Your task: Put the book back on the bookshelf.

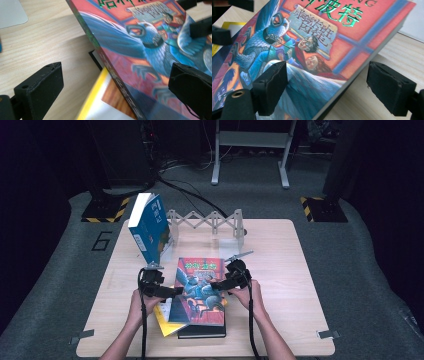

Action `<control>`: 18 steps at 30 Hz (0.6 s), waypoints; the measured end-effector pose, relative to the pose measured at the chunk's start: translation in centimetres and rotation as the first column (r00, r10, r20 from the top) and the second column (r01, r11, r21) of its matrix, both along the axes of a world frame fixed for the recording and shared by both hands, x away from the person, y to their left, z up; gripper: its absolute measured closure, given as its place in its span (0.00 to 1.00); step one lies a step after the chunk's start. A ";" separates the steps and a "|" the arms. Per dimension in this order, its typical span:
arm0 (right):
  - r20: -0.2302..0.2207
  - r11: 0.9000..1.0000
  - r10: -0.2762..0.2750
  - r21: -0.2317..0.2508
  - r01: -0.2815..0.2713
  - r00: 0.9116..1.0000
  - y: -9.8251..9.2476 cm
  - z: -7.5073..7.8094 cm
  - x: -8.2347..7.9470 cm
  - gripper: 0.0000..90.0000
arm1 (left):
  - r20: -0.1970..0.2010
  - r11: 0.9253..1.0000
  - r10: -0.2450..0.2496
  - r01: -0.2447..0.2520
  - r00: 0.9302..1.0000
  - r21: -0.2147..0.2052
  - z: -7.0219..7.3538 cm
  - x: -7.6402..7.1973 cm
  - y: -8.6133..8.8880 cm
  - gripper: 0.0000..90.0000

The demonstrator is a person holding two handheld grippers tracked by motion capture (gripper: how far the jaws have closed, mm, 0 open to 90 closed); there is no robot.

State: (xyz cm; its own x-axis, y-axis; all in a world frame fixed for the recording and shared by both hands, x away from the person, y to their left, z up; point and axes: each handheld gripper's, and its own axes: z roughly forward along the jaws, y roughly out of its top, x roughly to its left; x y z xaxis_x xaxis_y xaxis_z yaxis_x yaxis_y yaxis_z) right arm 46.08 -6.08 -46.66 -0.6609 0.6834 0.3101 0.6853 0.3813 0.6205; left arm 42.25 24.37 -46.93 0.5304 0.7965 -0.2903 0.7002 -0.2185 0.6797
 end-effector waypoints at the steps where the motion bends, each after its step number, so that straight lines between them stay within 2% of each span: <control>1: -0.003 1.000 0.002 -0.001 -0.002 1.000 0.1 0.0 0.0 0.17 | -0.004 1.000 0.009 -0.009 1.000 -0.006 -0.1 0.3 0.1 0.00; 8: -0.002 1.000 0.010 -0.003 -0.010 1.000 0.2 0.0 0.0 0.17 | -0.009 1.000 0.009 -0.009 1.000 -0.001 -0.3 1.6 -0.3 0.00; 10: 0.004 1.000 0.008 -0.002 -0.008 1.000 0.3 0.0 0.0 0.17 | -0.013 1.000 0.000 0.000 1.000 0.012 -0.6 2.0 -0.6 0.00; 12: 0.011 1.000 0.005 -0.005 -0.005 1.000 0.4 0.0 0.0 0.17 | -0.028 1.000 -0.017 0.017 0.999 -0.011 -0.9 2.5 -0.7 0.00; 13: 0.010 1.000 0.006 -0.008 -0.006 1.000 0.4 0.0 0.0 0.17 | -0.027 1.000 -0.008 0.008 1.000 -0.025 -1.0 2.6 -0.9 0.00; 18: 0.019 1.000 0.012 -0.007 -0.012 1.000 0.5 0.0 0.1 0.17 | -0.032 1.000 -0.010 0.010 0.999 -0.020 -0.9 3.7 -1.1 0.00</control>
State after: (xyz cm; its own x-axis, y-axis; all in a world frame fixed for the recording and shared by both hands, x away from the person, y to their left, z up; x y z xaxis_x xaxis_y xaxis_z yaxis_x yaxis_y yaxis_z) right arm 46.13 -5.54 -46.65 -0.6750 0.6772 0.2928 0.6687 0.3938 0.6306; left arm 45.91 23.32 -47.83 0.5284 0.7852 -0.3230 0.7198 -0.2125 0.6609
